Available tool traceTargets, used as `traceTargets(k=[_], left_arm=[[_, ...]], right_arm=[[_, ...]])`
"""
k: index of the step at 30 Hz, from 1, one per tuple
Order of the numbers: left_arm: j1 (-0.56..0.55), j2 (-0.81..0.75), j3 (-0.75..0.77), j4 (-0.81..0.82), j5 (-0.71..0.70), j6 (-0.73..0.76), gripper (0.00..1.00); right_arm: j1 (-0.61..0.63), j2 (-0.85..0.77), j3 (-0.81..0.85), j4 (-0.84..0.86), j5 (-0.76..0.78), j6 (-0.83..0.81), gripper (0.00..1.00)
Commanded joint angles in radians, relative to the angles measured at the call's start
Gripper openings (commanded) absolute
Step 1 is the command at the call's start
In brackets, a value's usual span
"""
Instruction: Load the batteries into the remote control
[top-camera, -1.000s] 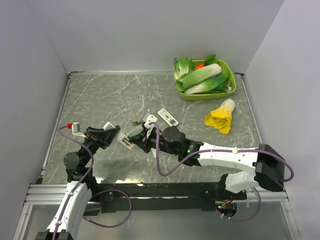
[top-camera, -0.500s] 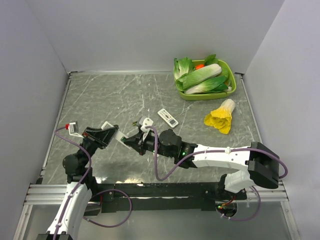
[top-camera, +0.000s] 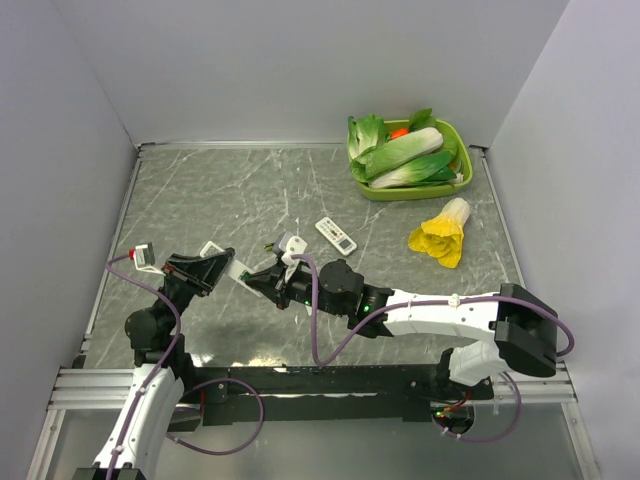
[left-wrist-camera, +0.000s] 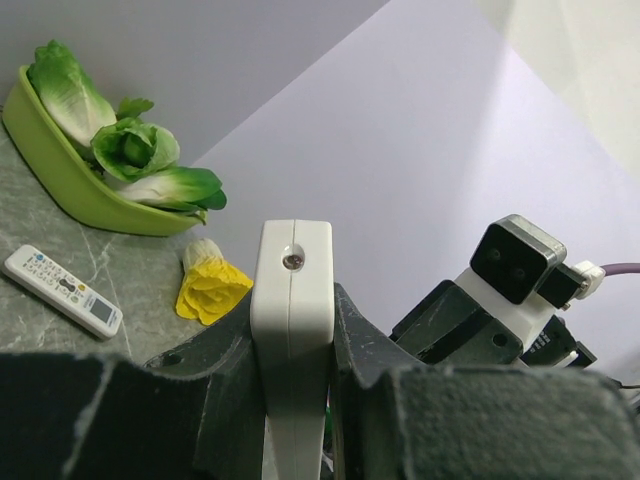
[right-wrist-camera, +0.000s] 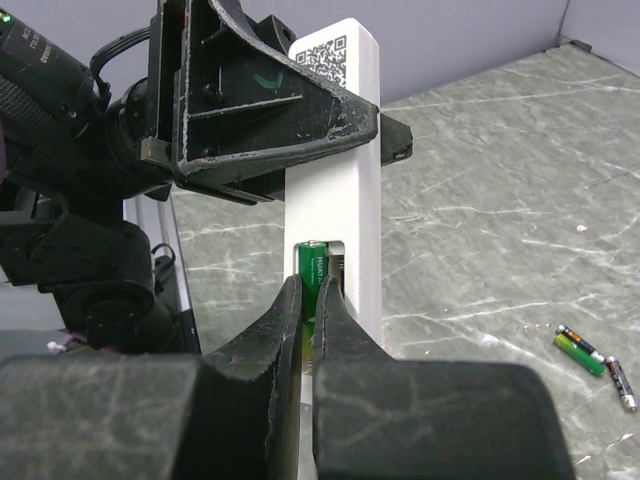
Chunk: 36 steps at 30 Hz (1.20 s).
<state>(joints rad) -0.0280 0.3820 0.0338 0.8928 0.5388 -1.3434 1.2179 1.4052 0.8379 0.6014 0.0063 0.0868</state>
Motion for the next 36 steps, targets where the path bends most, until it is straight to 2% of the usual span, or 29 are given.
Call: traceTargets(k=[1,7,13,19,31,36], left_arm=[[-0.01,-0.022,-0.232,0.112,-0.02,-0.074,0.02],[-0.01,-0.029,-0.232,0.121,-0.033,-0.083,0.02],[-0.01,-0.028,-0.23,0.124,-0.03,-0.082,0.02],[-0.01,-0.026,-0.232,0.118,-0.033,-0.077,0.02],[-0.01,-0.028,-0.232,0.12,-0.042,-0.088,0.02],[-0.01,-0.029,-0.232,0.115,-0.045,-0.092,0.02]], right_arm=[[0.02,0.038,0.03,-0.012,-0.02,-0.007,0.0],[0.023,0.034,0.027,-0.046,-0.019,-0.013,0.02],[0.025,0.031,0.032,-0.064,-0.019,-0.015,0.12],[0.023,0.032,0.035,-0.071,-0.029,-0.01,0.17],[0.026,0.031,0.024,-0.08,-0.008,0.017,0.22],[0.026,0.023,0.003,-0.065,0.05,0.059,0.23]])
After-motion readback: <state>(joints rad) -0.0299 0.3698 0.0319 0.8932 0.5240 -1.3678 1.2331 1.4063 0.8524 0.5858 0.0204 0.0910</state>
